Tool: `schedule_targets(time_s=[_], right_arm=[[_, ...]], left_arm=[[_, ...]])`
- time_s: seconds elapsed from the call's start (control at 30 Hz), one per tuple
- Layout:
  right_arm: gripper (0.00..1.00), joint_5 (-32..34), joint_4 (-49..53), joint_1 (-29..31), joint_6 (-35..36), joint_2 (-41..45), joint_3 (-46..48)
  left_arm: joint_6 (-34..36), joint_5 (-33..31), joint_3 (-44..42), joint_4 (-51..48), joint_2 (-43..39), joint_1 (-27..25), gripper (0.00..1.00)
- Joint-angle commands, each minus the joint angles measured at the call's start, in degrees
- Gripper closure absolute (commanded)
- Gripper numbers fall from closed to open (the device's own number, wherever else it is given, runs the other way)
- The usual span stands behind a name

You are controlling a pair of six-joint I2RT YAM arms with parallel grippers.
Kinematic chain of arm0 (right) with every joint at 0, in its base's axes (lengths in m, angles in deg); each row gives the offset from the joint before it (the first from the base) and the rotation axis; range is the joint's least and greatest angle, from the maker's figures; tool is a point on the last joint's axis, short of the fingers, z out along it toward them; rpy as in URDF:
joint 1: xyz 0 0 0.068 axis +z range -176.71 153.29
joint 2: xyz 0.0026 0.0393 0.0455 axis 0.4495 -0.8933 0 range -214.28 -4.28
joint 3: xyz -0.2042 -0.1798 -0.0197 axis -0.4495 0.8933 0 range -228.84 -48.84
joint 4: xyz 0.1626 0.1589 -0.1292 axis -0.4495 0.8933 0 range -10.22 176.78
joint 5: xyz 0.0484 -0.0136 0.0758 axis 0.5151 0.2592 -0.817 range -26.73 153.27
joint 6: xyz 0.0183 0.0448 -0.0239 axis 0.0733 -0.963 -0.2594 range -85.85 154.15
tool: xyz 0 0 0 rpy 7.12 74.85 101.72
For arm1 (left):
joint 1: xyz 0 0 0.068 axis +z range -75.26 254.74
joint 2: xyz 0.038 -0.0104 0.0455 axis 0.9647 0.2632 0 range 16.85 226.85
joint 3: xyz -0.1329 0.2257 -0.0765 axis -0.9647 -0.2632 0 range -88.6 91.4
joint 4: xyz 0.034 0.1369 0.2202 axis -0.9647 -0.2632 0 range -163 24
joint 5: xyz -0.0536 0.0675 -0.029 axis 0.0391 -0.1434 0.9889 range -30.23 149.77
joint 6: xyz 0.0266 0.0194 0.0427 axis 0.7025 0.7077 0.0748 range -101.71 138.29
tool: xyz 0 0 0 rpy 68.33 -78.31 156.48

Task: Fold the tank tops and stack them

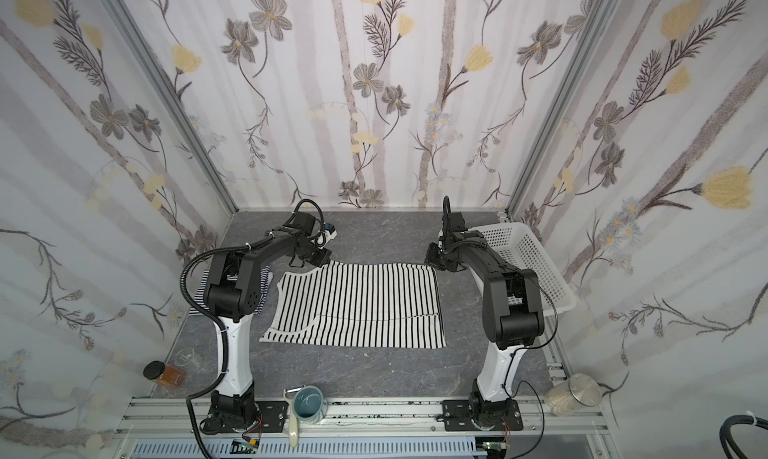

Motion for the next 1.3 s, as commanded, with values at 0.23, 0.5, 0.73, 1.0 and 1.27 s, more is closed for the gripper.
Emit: schedule_targets(time_s=[0.23, 0.5, 0.73, 1.0, 1.27], right_arm=[[1.0, -1.7, -3.28, -0.69, 2.56, 3.79, 4.1], [1.0, -2.15, -4.24, -0.78, 3.44, 8.81, 9.69], [1.0, -2.81, -5.99, -1.12, 3.69, 12.78, 15.39], [1.0, -2.81, -8.13, -1.79, 3.37, 14.28, 20.1], [1.0, -3.19, -9.43, -2.8, 3.11, 15.47, 22.76]], left_arm=[[1.33, 0.56, -6.32, 0.1, -7.22, 0.12, 1.0], [1.36, 1.36, -13.5, 0.19, -13.15, 0.11, 1.0], [0.65, 1.9, -20.17, 0.19, -19.32, 0.1, 1.0], [-0.32, 3.92, -28.1, 0.28, -26.04, -0.48, 1.0], [-1.11, 2.83, -33.68, 0.54, -30.83, -1.02, 0.94]])
